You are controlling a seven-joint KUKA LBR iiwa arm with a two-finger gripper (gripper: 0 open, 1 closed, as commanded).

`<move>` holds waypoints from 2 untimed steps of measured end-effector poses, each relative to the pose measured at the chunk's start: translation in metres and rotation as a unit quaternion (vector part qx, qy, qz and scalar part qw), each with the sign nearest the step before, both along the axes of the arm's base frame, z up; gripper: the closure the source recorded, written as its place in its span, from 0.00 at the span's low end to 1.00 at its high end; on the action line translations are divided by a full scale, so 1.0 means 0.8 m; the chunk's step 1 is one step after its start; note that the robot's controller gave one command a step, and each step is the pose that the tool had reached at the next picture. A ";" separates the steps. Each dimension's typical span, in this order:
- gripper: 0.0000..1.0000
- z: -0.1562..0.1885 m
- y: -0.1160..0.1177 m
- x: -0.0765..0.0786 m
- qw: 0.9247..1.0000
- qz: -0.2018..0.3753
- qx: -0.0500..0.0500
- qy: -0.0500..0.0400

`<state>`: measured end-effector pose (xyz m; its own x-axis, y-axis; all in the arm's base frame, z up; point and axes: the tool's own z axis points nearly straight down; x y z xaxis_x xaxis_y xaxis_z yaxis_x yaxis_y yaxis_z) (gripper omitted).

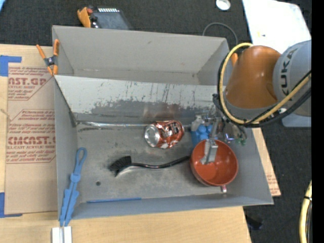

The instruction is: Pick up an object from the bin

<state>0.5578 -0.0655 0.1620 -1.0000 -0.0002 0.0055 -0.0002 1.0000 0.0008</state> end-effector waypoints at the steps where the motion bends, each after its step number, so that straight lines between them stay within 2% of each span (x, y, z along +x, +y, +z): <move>1: 0.00 0.006 0.000 0.002 1.000 0.000 0.000 -0.004; 2: 0.00 -0.043 -0.031 -0.008 0.985 0.175 0.000 -0.005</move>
Offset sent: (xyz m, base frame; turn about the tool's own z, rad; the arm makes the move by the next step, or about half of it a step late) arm -0.0198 -0.0639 -0.0920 -0.8409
